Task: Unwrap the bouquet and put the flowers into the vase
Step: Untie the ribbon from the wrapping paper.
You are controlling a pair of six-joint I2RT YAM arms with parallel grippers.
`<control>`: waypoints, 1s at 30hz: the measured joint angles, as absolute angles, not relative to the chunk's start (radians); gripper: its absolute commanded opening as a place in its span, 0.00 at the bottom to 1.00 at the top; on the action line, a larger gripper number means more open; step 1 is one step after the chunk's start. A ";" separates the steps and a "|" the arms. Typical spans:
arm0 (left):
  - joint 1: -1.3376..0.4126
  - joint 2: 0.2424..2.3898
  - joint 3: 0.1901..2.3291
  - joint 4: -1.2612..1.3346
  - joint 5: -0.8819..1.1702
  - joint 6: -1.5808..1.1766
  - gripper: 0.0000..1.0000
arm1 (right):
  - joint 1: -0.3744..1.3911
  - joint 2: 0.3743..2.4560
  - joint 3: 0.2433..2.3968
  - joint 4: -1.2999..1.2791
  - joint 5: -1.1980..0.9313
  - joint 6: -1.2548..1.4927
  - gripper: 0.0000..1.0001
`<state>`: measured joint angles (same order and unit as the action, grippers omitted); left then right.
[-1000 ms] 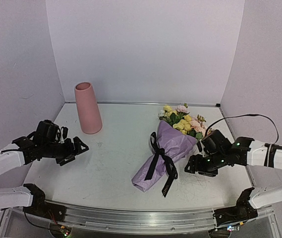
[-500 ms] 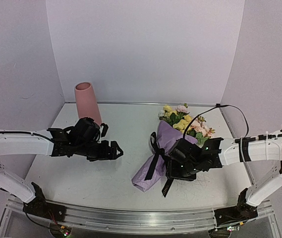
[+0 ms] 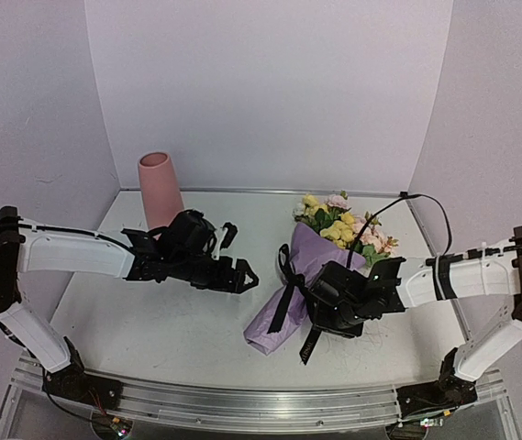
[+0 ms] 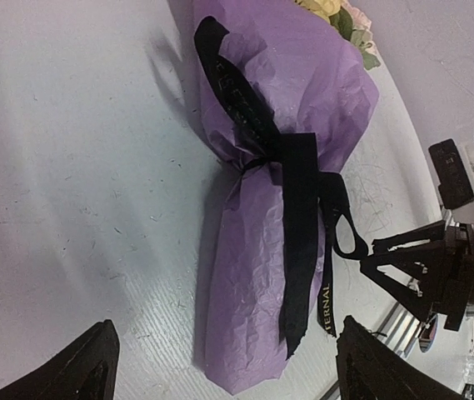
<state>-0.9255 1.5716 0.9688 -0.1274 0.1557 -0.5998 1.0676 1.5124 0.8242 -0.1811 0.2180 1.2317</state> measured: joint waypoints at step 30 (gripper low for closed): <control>-0.964 1.693 1.029 -0.113 0.179 -0.467 0.94 | 0.886 1.613 1.044 -0.173 0.186 1.097 0.75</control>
